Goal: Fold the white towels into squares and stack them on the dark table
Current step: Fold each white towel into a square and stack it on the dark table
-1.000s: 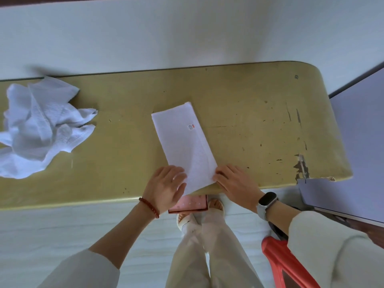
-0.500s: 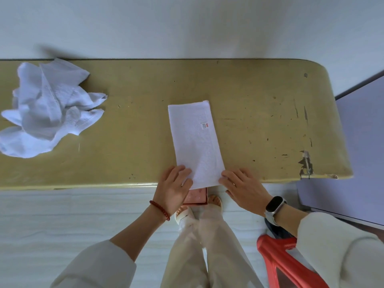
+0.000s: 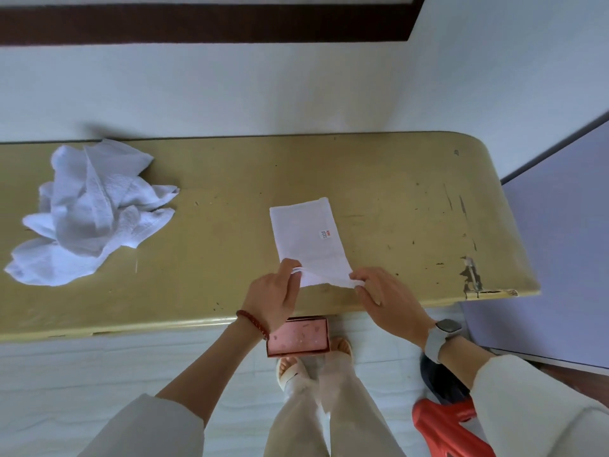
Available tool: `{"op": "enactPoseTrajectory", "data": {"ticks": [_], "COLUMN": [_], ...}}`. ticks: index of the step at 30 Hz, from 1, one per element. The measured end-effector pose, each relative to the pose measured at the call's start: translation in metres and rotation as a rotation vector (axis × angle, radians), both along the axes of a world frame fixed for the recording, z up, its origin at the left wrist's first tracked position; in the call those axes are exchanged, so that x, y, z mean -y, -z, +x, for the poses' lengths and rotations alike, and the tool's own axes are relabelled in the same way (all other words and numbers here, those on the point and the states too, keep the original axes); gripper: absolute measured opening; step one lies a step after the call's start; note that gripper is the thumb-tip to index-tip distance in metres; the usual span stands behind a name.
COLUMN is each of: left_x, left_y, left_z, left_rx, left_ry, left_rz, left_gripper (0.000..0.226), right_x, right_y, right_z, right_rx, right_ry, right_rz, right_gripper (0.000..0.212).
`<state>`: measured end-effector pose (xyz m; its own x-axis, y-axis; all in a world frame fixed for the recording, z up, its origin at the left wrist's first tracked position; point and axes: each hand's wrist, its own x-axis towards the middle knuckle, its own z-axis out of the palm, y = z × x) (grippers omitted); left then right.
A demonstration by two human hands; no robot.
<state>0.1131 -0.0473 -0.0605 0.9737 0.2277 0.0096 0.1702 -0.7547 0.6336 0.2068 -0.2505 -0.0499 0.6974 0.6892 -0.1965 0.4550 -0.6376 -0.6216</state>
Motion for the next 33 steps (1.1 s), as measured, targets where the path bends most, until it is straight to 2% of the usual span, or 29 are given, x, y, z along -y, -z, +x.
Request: {"op": "enactPoseTrajectory", "data": {"ticks": [1,3,5,11,17,21,27,33], "left_x": [-0.001,-0.002,-0.004,-0.011,-0.026,-0.035,-0.039,-0.045], "left_y": [-0.003,-0.004,-0.003,0.009,0.027,0.033,0.039,0.035], "left_z": [0.006,0.018,0.030,0.060,0.082,0.095,0.107,0.111], "left_rx": [-0.043,-0.110,-0.125,-0.197,-0.257,-0.284,-0.350,-0.463], "left_ry": [-0.031,-0.099,-0.189,-0.443,-0.620,-0.680,-0.753,-0.729], "left_rz": [-0.039,-0.144,-0.237,-0.349,-0.348,-0.304,-0.234,-0.135], "left_gripper": [0.036,0.030,0.023,0.016,0.017,0.015,0.024,0.018], "right_x": [-0.003,-0.013,-0.025,-0.065,-0.101,-0.116,-0.125,-0.131], "right_y": [-0.006,-0.012,-0.015,0.002,0.023,0.029,0.040,0.046], "right_z": [0.003,0.010,0.020,0.058,0.088,0.107,0.115,0.117], "right_rx": [-0.050,-0.128,-0.148,-0.085,-0.084,-0.069,-0.026,0.016], "right_ry": [0.045,0.122,0.185,0.243,0.242,0.231,0.214,0.198], "right_rz": [0.028,0.085,0.123,0.050,-0.036,-0.074,-0.107,-0.159], "right_gripper": [0.033,0.010,0.003,0.020,0.021,0.018,0.018,0.020]}}
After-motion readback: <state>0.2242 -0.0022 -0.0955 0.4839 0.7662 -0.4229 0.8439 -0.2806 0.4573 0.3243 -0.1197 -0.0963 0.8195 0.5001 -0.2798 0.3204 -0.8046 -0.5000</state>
